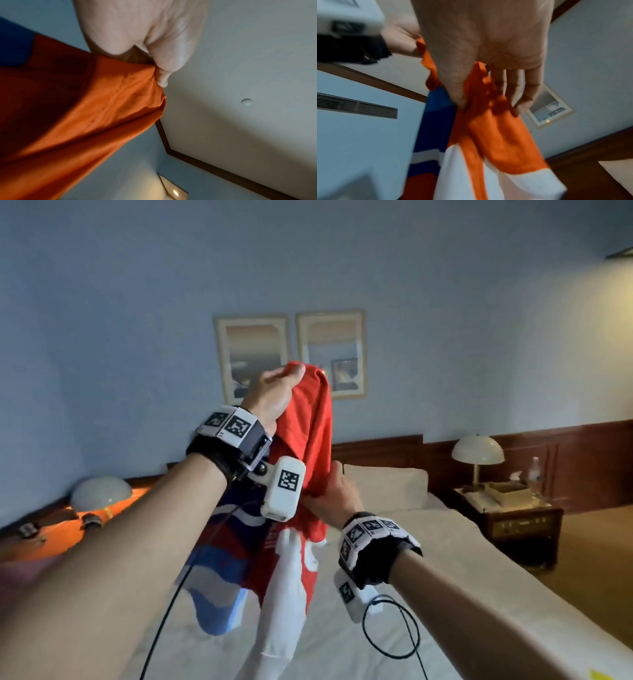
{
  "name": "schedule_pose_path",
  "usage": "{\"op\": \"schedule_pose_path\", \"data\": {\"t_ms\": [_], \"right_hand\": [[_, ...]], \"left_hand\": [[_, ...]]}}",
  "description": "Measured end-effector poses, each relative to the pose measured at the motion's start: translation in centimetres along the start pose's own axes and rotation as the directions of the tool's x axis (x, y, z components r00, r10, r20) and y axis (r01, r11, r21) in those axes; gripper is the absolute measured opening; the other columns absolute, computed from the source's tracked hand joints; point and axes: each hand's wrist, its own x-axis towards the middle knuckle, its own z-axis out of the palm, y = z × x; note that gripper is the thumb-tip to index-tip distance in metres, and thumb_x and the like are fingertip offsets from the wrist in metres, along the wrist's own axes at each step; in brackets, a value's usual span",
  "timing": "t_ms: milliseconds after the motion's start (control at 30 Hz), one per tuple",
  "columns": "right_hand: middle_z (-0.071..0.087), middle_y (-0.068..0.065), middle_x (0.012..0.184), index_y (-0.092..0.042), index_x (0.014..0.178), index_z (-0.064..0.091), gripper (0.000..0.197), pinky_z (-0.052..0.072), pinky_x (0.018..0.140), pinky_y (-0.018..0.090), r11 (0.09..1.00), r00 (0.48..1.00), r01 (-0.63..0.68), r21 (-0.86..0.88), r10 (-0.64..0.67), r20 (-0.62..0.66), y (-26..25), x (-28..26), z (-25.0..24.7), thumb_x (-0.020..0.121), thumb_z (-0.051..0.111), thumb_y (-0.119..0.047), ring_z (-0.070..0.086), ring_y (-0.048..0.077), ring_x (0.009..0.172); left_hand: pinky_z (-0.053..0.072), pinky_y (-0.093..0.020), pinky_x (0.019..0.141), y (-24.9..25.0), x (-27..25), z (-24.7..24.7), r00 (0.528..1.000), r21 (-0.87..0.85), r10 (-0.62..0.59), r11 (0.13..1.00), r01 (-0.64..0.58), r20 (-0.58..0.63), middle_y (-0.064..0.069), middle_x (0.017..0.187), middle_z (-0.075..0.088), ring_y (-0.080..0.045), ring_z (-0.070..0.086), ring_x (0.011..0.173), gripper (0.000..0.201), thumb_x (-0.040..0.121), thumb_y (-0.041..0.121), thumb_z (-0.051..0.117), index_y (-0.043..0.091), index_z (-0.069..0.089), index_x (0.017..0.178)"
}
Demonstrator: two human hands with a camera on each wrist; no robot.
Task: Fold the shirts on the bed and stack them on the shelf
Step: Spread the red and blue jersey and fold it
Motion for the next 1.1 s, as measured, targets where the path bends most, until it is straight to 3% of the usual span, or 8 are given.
{"op": "schedule_pose_path", "data": {"t_ms": [233,333,400,500,600,700,800,1100], "right_hand": [[0.070,0.021,0.104,-0.011,0.098,0.074,0.019,0.044,0.075,0.032,1.000,1.000,-0.009,0.014,0.009,0.025,-1.0,3.5,-3.5,0.083,0.063,-0.016,0.063,0.036,0.102],[0.068,0.022,0.110,-0.005,0.103,0.069,0.027,0.044,0.083,0.034,0.990,0.990,0.134,0.048,-0.132,-0.053,-4.7,4.5,-5.9,0.084,0.050,-0.002,0.059,0.038,0.107],[0.067,0.023,0.107,-0.005,0.100,0.068,0.027,0.043,0.082,0.033,0.978,0.978,0.204,0.035,-0.203,-0.047,-7.2,4.9,-6.3,0.083,0.048,0.000,0.059,0.039,0.105],[0.067,0.018,0.092,-0.012,0.079,0.068,0.022,0.042,0.070,0.027,0.966,0.966,0.260,0.014,-0.260,-0.012,-10.2,4.9,-6.8,0.081,0.049,-0.002,0.061,0.035,0.097],[0.070,0.015,0.092,-0.009,0.086,0.071,0.023,0.048,0.073,0.028,0.945,0.945,0.326,0.001,-0.326,0.021,-11.9,5.0,-7.9,0.080,0.049,-0.002,0.063,0.029,0.092],[0.069,0.005,0.091,-0.016,0.094,0.070,0.017,0.048,0.072,0.026,0.944,0.944,0.328,-0.036,-0.326,0.044,-11.0,5.8,-10.3,0.080,0.063,-0.009,0.063,0.019,0.086],[0.071,0.000,0.092,-0.020,0.095,0.071,0.036,0.052,0.080,0.028,0.941,0.946,0.288,-0.176,-0.252,0.204,-8.0,6.2,-13.1,0.065,0.088,-0.030,0.065,0.016,0.086],[0.059,-0.005,0.071,-0.010,0.085,0.068,0.026,0.037,0.055,0.016,0.957,0.961,0.238,-0.164,-0.209,0.180,-2.9,5.9,-18.6,0.083,0.075,-0.035,0.053,0.009,0.066]], "left_hand": [[0.050,-0.038,0.088,3.5,0.3,-10.1,0.962,0.341,0.105,0.940,-0.013,-0.252,-0.004,0.097,0.069,-0.021,0.065,0.099,0.032,0.089,0.042,0.066,0.014,0.068,0.075],[0.049,-0.039,0.087,2.4,-1.6,-11.3,0.960,0.892,0.133,0.418,0.170,-0.245,-0.020,0.108,0.067,-0.037,0.062,0.103,0.065,0.084,0.072,0.048,0.010,0.067,0.083],[0.050,-0.043,0.091,0.5,-3.3,-10.3,0.961,0.941,0.154,0.289,0.178,-0.229,-0.015,0.117,0.060,-0.036,0.059,0.107,0.087,0.063,0.091,0.046,0.015,0.060,0.103],[0.045,-0.044,0.101,-2.6,-5.3,-7.3,0.993,0.784,-0.112,0.620,0.033,0.047,-0.003,0.132,0.047,-0.024,0.053,0.119,0.118,0.042,0.093,0.062,0.027,0.035,0.137],[0.052,-0.032,0.088,-4.7,-5.7,-5.1,0.948,0.753,-0.157,0.648,-0.112,0.276,0.005,0.108,0.068,-0.014,0.066,0.099,0.067,0.064,0.062,0.078,0.025,0.060,0.116],[0.042,-0.025,0.060,-4.7,-4.6,-5.4,0.986,0.705,-0.020,0.702,-0.103,0.164,0.005,0.064,0.063,-0.010,0.058,0.062,0.017,0.085,0.027,0.072,0.017,0.067,0.073],[0.051,-0.027,0.069,-3.8,-3.3,-6.4,0.998,0.327,-0.048,0.945,0.029,0.048,-0.002,0.072,0.072,-0.016,0.064,0.066,0.011,0.089,0.016,0.068,0.011,0.077,0.092],[0.049,-0.020,0.070,-1.6,-1.2,-6.4,0.969,0.344,0.221,0.923,-0.171,-0.113,0.010,0.071,0.065,-0.005,0.061,0.067,0.019,0.088,0.002,0.058,0.007,0.075,0.095]]}}
